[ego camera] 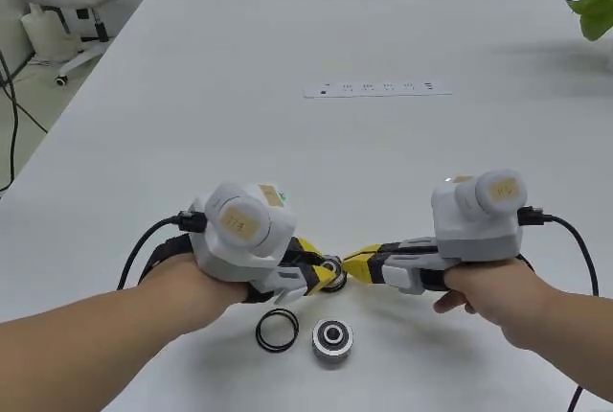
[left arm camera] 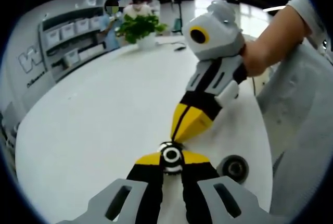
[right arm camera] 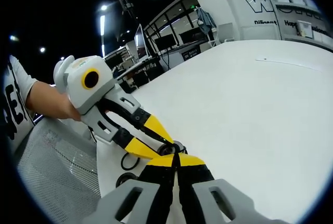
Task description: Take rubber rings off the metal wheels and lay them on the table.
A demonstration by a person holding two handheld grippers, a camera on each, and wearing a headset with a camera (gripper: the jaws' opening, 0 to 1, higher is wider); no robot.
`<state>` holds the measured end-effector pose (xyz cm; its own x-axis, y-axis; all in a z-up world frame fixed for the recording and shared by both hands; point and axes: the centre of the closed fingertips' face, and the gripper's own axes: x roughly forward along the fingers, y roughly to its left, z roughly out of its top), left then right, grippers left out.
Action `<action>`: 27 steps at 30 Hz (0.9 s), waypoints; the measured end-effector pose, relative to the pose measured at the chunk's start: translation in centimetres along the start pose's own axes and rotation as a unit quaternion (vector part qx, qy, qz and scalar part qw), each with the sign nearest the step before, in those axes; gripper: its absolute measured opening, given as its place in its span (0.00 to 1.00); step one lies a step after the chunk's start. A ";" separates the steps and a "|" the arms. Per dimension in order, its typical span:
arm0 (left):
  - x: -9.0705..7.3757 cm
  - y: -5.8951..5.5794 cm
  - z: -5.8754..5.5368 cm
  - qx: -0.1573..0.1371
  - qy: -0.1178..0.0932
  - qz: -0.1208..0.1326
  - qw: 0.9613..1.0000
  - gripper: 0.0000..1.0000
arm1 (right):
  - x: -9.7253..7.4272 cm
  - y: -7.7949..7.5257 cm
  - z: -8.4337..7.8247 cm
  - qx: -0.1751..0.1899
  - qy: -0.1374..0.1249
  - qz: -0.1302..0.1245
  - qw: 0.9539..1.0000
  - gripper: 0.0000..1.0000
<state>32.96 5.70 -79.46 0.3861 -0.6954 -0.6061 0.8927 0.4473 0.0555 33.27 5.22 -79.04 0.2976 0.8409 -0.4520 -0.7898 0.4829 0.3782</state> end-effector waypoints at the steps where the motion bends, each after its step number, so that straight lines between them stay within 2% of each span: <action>1: 0.0 0.0 0.0 -0.001 0.000 0.000 1.000 0.12 | 0.0 0.1 0.0 0.000 0.000 0.001 1.000 0.00; 24: 0.0 0.0 0.0 -0.004 -0.002 0.004 1.000 0.12 | 0.2 0.9 0.3 0.015 -0.008 0.021 1.000 0.00; 27: 0.0 0.0 0.0 -0.005 -0.001 0.005 1.000 0.12 | 0.3 2.4 1.2 0.021 -0.025 0.050 0.998 0.00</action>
<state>32.99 5.70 -79.46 0.3952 -0.6928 -0.6033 0.8868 0.4590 0.0538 32.15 6.96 -77.28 0.2465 0.8958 -0.3697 -0.7940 0.4054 0.4529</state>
